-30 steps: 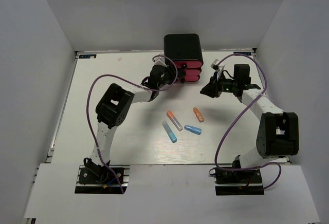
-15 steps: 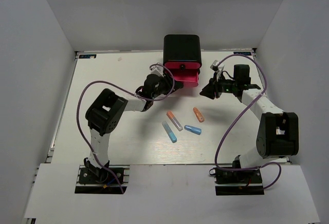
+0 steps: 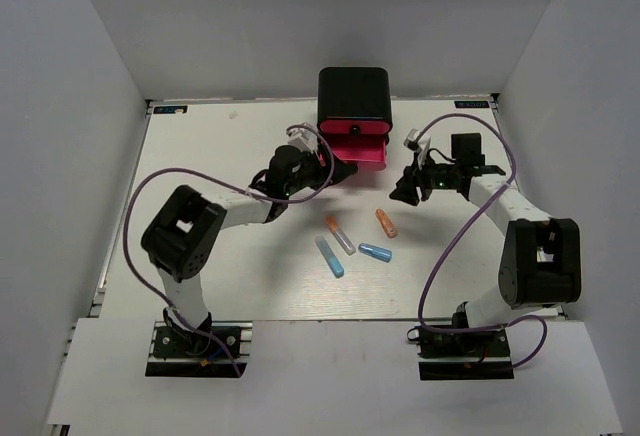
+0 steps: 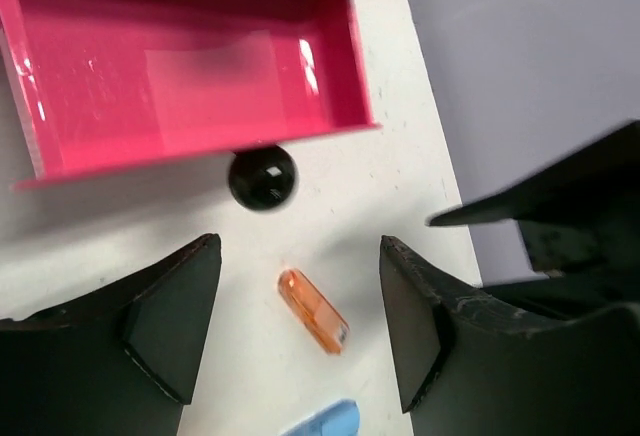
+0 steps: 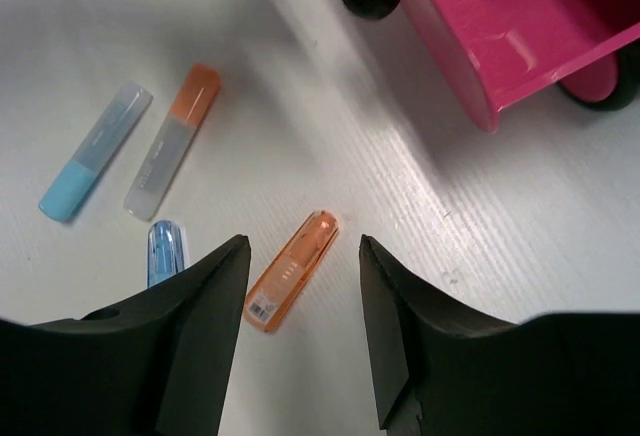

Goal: Sort the stationery into containers
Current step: Open the drawer in the storage box, then pick up the pen from the center of the board.

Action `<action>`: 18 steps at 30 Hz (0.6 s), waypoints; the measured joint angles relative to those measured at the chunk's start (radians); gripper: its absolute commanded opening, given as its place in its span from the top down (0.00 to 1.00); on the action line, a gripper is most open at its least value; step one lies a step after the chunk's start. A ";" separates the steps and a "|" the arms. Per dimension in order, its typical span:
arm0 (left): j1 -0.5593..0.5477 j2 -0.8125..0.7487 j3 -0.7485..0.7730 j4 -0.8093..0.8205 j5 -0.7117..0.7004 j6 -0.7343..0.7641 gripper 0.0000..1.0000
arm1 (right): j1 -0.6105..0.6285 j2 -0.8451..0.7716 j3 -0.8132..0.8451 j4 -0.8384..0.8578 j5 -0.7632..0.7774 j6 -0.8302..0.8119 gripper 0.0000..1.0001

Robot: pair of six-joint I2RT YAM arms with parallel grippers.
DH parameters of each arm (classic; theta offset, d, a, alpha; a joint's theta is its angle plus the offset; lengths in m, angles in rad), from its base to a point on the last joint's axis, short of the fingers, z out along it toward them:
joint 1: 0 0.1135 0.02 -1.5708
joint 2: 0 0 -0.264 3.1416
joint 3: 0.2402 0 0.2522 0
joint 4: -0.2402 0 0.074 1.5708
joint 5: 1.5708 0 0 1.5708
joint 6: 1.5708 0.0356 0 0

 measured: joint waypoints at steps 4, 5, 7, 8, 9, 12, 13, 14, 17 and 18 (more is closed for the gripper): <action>0.000 -0.145 -0.082 -0.029 0.005 0.056 0.20 | 0.019 0.000 -0.023 -0.049 0.049 -0.040 0.48; 0.000 -0.186 -0.109 -0.033 0.006 0.071 0.20 | 0.030 -0.001 -0.030 -0.057 0.070 -0.048 0.48; 0.000 -0.270 -0.163 -0.047 0.010 0.107 0.19 | 0.057 -0.001 -0.046 -0.065 0.115 -0.057 0.50; 0.000 -0.317 -0.192 -0.059 0.011 0.128 0.16 | 0.073 -0.001 -0.056 -0.066 0.138 -0.055 0.50; 0.000 -0.357 -0.215 -0.070 0.010 0.144 0.09 | 0.089 -0.001 -0.068 -0.068 0.164 -0.051 0.50; 0.000 -0.482 -0.291 -0.105 -0.025 0.186 0.00 | 0.146 -0.001 -0.103 -0.067 0.258 -0.022 0.48; 0.000 -0.524 -0.315 -0.122 -0.046 0.188 0.00 | 0.169 -0.001 -0.109 -0.066 0.302 -0.004 0.48; -0.001 -0.561 -0.335 -0.148 -0.075 0.187 0.00 | 0.185 0.001 -0.114 -0.060 0.349 0.016 0.48; 0.000 -0.634 -0.363 -0.215 -0.153 0.178 0.00 | 0.229 0.013 -0.120 -0.035 0.446 0.060 0.45; 0.000 -0.652 -0.369 -0.238 -0.180 0.171 0.00 | 0.241 0.019 -0.120 -0.023 0.482 0.076 0.44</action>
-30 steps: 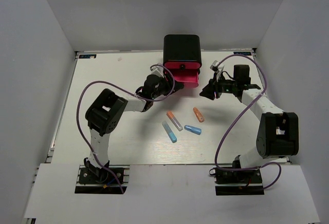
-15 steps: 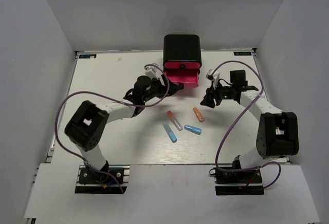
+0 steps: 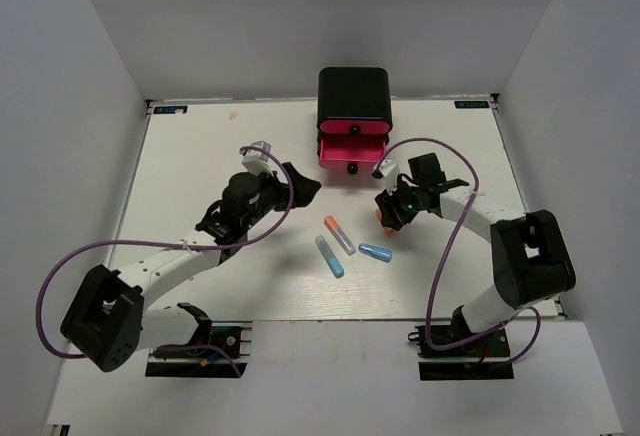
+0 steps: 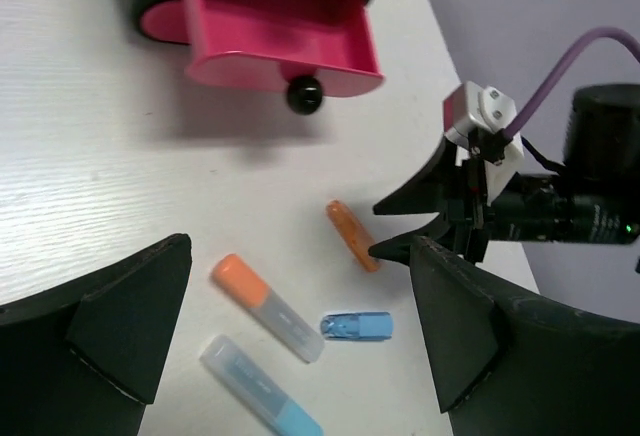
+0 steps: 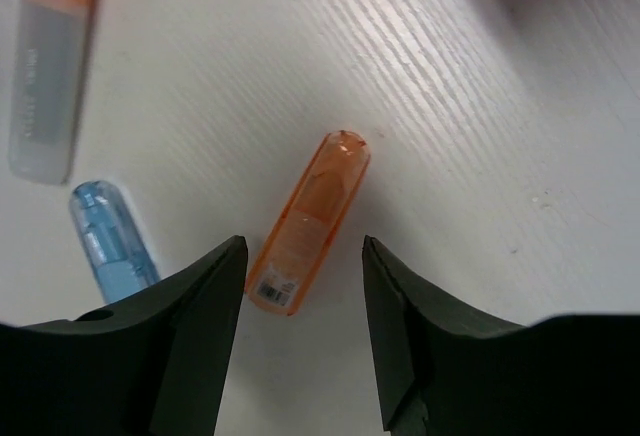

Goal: Sort the stationery into containers
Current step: Pick up the pen from the center of the board.

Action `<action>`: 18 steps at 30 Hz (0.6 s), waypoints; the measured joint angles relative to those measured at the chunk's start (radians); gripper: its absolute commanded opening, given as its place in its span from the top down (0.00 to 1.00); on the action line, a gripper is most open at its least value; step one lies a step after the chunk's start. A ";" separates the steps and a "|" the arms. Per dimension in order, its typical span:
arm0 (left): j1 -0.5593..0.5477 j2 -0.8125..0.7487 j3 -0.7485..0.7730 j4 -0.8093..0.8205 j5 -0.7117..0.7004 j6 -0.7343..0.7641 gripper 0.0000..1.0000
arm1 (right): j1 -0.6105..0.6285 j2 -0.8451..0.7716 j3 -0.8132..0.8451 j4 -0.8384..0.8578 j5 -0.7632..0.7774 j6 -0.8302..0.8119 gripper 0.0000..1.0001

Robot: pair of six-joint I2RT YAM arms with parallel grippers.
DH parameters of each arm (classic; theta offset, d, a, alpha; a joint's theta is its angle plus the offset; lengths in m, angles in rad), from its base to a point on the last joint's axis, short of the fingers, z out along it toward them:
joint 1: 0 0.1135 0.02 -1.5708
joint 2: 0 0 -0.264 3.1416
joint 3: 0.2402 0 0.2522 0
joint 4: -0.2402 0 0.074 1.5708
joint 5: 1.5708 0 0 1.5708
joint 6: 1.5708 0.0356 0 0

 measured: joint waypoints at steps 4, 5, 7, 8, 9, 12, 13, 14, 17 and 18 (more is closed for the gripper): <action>0.001 -0.043 -0.028 -0.051 -0.074 -0.019 0.00 | 0.031 0.036 0.000 0.031 0.109 0.039 0.41; 0.001 -0.045 -0.030 -0.061 -0.085 -0.021 0.00 | 0.037 0.048 0.000 0.034 0.128 0.047 0.41; 0.001 -0.045 -0.035 -0.078 -0.095 -0.024 0.00 | 0.047 0.070 0.000 0.036 0.153 0.059 0.41; 0.001 -0.045 -0.037 -0.087 -0.098 -0.024 0.00 | 0.054 0.079 0.000 0.039 0.165 0.061 0.41; 0.001 -0.045 -0.038 -0.095 -0.101 -0.024 0.00 | 0.060 0.079 0.002 0.043 0.174 0.068 0.41; 0.001 -0.051 -0.040 -0.113 -0.109 -0.019 0.01 | 0.082 0.080 0.002 0.047 0.204 0.074 0.45; 0.001 -0.057 -0.041 -0.117 -0.110 -0.016 0.03 | 0.089 0.080 0.002 0.048 0.210 0.073 0.48; 0.000 -0.063 -0.041 -0.121 -0.111 -0.011 0.07 | 0.095 0.080 0.001 0.049 0.218 0.074 0.52; 0.000 -0.074 -0.041 -0.122 -0.108 0.013 0.17 | 0.108 0.080 0.000 0.055 0.225 0.069 0.75; 0.000 -0.075 -0.041 -0.124 -0.104 0.024 0.21 | 0.109 0.080 -0.001 0.055 0.227 0.066 0.85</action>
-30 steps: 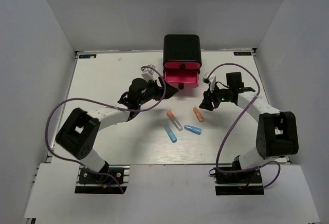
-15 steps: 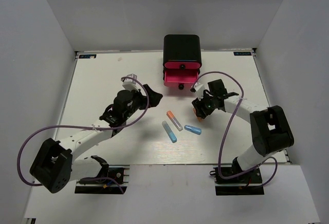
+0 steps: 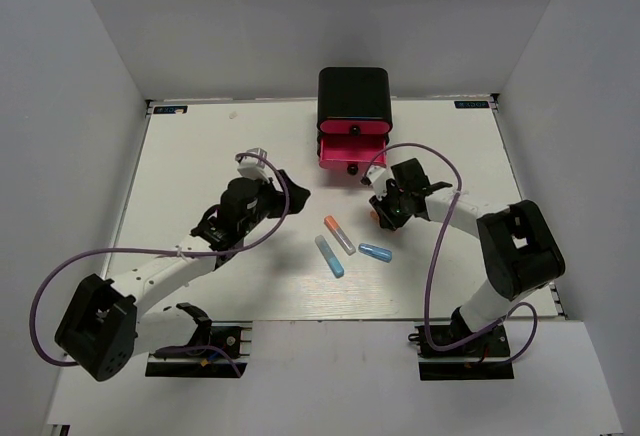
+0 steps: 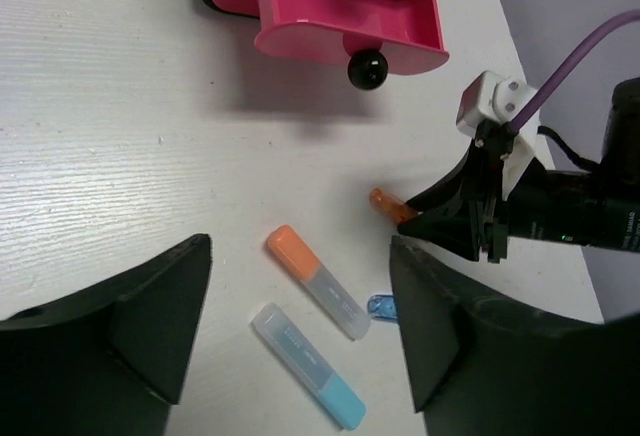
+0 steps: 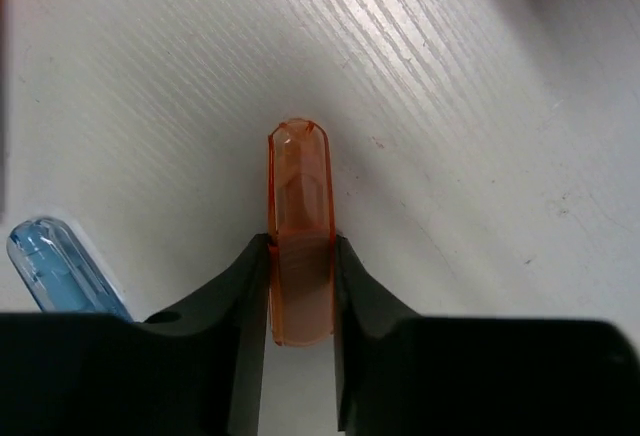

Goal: Sort the stationery into containers
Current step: Pick up the pen from the center of the board, then place the pen in the drawer.

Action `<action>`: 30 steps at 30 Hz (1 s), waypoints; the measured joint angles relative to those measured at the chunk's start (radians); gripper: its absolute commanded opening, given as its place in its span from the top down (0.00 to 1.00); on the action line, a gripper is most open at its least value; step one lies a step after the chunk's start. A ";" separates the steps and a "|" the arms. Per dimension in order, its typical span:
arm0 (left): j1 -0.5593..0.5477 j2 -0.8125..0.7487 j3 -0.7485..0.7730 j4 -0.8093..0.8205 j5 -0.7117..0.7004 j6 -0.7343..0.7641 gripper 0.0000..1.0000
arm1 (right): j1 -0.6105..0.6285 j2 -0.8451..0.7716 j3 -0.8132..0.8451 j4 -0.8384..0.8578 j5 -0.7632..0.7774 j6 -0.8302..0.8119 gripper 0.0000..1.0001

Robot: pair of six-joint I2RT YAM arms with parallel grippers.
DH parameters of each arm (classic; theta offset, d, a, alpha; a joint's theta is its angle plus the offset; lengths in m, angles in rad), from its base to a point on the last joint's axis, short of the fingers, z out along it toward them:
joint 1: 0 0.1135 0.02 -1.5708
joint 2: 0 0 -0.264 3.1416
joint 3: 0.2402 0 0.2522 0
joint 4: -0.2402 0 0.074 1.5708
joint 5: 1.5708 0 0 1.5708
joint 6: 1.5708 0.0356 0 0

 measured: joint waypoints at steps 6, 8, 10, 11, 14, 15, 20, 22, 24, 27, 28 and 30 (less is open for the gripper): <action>0.000 0.032 0.010 -0.014 0.085 0.078 0.50 | -0.001 -0.025 -0.001 -0.031 -0.032 -0.058 1.00; 0.000 0.056 0.019 -0.015 0.125 0.105 0.52 | -0.003 -0.054 0.010 -0.060 -0.060 -0.098 1.00; 0.000 0.078 0.027 -0.015 0.162 0.131 0.55 | -0.008 -0.089 0.048 -0.089 -0.105 -0.139 1.00; -0.002 0.085 0.032 -0.016 0.177 0.144 0.55 | -0.010 -0.105 0.072 -0.093 -0.124 -0.157 1.00; -0.014 0.110 0.056 -0.016 0.210 0.200 0.55 | -0.018 -0.132 0.190 -0.102 -0.214 -0.243 0.98; -0.018 0.112 0.058 -0.015 0.215 0.209 0.55 | -0.022 -0.135 0.230 -0.095 -0.248 -0.272 0.98; -0.040 0.113 0.060 -0.012 0.236 0.253 0.55 | -0.036 -0.101 0.373 -0.074 -0.361 -0.415 0.98; -0.043 0.113 0.060 -0.011 0.238 0.262 0.54 | -0.040 -0.040 0.436 -0.073 -0.381 -0.459 0.98; -0.049 0.113 0.060 -0.010 0.240 0.268 0.54 | -0.042 0.027 0.483 -0.069 -0.385 -0.492 0.97; -0.056 0.113 0.060 -0.005 0.243 0.277 0.54 | -0.048 0.124 0.535 -0.061 -0.377 -0.523 0.93; -0.060 0.113 0.060 -0.003 0.244 0.281 0.54 | -0.049 0.150 0.547 -0.059 -0.372 -0.530 0.91; -0.068 0.113 0.063 -0.004 0.245 0.294 0.51 | -0.053 0.199 0.574 -0.062 -0.360 -0.541 0.79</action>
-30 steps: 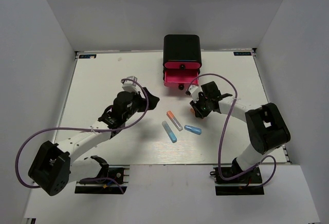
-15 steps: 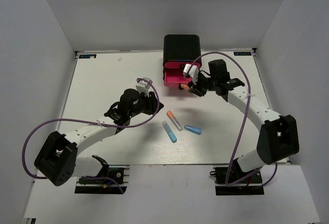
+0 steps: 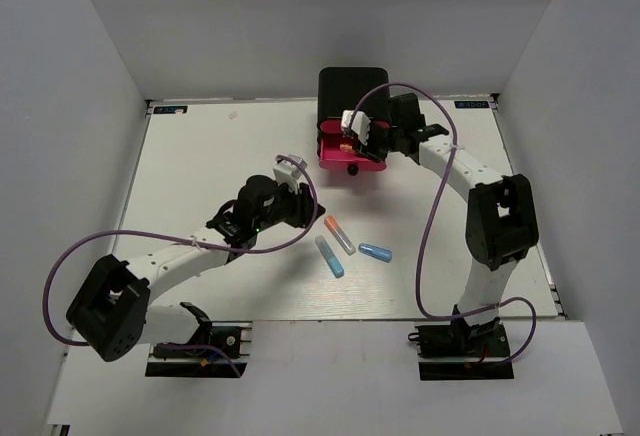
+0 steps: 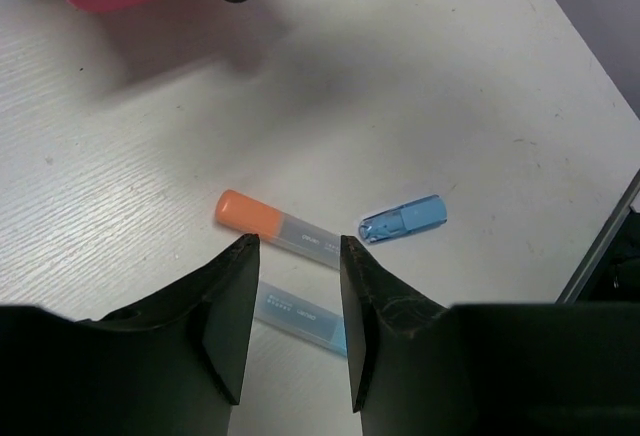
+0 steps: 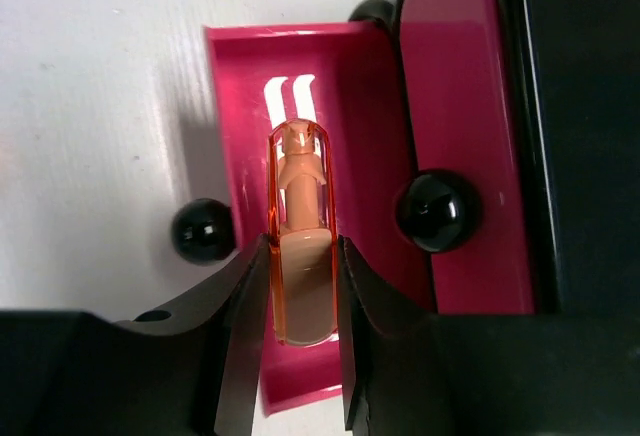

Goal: Sort the stationery into containers
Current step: Place the pen in the drawer, then pick up the pen from the center of the board.

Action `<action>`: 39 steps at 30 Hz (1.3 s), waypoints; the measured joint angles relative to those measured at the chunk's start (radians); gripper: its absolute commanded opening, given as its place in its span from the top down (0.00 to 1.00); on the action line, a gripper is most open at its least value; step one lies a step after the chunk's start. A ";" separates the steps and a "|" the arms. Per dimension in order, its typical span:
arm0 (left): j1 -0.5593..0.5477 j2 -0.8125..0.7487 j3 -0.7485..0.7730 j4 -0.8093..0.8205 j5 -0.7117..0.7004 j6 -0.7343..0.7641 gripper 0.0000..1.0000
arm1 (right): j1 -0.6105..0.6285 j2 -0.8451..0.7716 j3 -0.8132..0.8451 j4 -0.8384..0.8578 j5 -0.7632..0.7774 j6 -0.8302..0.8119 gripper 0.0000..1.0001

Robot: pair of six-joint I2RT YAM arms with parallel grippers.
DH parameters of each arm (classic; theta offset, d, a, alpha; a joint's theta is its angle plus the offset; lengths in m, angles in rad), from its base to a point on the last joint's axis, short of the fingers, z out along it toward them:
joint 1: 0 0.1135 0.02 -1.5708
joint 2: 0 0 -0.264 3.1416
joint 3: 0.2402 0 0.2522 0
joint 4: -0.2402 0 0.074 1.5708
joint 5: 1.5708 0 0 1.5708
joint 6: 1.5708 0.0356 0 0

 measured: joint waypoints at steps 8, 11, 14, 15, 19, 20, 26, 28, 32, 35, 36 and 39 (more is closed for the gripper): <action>-0.049 0.022 0.043 0.010 0.029 0.080 0.44 | -0.009 0.048 0.042 -0.003 0.027 0.008 0.48; -0.067 0.061 0.076 0.007 0.054 0.124 0.40 | -0.015 0.041 0.042 -0.002 0.026 0.037 0.46; -0.083 0.105 0.114 0.007 0.088 0.174 0.39 | -0.027 0.018 0.040 -0.002 0.023 0.069 0.48; -0.090 0.120 0.126 0.007 0.107 0.196 0.39 | -0.034 0.002 0.035 0.000 0.022 0.088 0.48; -0.121 0.193 0.170 0.029 0.218 0.319 0.39 | -0.081 -0.106 -0.010 0.016 0.002 0.198 0.91; -0.130 0.219 0.185 0.033 0.249 0.354 0.39 | -0.101 -0.138 -0.030 0.024 -0.006 0.229 0.98; -0.196 0.441 0.322 -0.020 0.375 0.574 0.39 | -0.229 -0.301 -0.223 0.047 -0.050 0.373 0.78; -0.216 0.502 0.360 -0.056 0.390 0.638 0.37 | -0.258 -0.320 -0.280 0.042 -0.061 0.398 0.68; -0.250 0.589 0.415 -0.130 0.399 0.752 0.34 | -0.301 -0.326 -0.343 0.034 -0.083 0.429 0.60; -0.267 0.619 0.438 -0.168 0.399 0.816 0.33 | -0.323 -0.328 -0.348 0.036 -0.098 0.445 0.59; -0.271 0.627 0.448 -0.182 0.397 0.834 0.33 | -0.330 -0.332 -0.348 0.037 -0.105 0.449 0.59; -0.282 0.660 0.483 -0.213 0.389 0.878 0.33 | -0.341 -0.344 -0.348 0.039 -0.126 0.454 0.59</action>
